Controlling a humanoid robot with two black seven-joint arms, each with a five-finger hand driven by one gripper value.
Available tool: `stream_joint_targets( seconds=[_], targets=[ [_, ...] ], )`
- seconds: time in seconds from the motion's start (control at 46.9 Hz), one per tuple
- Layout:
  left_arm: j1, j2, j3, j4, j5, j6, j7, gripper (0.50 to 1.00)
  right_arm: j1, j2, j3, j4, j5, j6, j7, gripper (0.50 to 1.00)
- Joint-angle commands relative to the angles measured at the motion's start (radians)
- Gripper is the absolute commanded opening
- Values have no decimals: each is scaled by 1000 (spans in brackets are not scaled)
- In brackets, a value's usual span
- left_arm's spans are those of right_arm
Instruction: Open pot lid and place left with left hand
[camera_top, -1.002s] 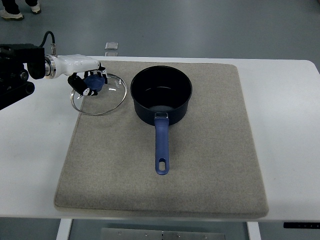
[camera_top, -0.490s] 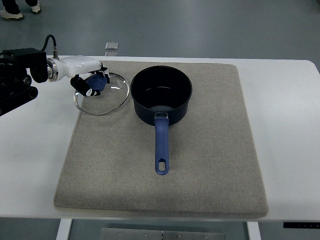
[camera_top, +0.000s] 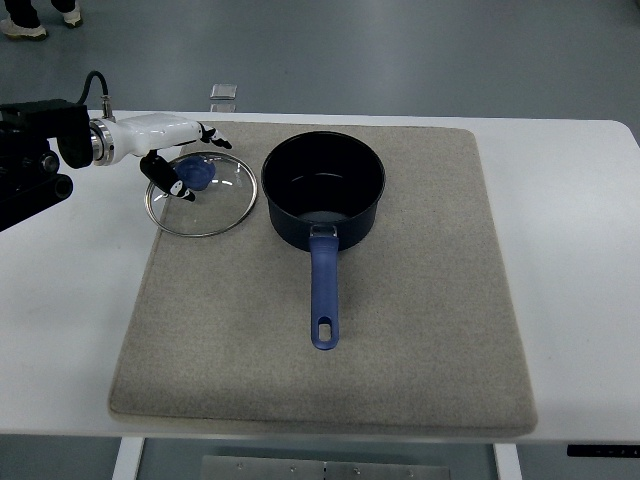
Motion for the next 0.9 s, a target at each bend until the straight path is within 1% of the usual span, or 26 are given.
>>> stream_joint_targets(
  seconds=[0.0, 0.085, 0.171, 0.426, 0.639, 0.725, 0.789, 0.874],
  targets=[
    [0, 11, -23, -3, -98, -2, 0, 969, -1, 0, 1, 0, 0, 0, 0, 915],
    [0, 20, -37, -3, -234, -2, 0, 986, -1, 0, 1, 0, 0, 0, 0, 915],
    [1, 23, -49, -2, -385, -2, 0, 990, -1, 0, 1, 0, 0, 1, 0, 915],
    [11, 20, -71, 20, -698, 0, 0, 990, 0, 0, -1, 0, 0, 0, 0, 915],
    [64, 7, -97, 40, -975, -9, 2, 988, 0, 0, -1, 0, 0, 0, 0, 915],
    [107, -10, -155, 75, -1074, -26, 3, 988, -1, 0, 1, 0, 0, 0, 0, 915],
    [156, -38, -225, 109, -1108, -55, 6, 988, 0, 0, -1, 0, 0, 0, 0, 915],
    [210, -59, -340, 155, -1114, -130, 17, 988, -1, 0, 1, 0, 0, 0, 0, 915]
  ],
)
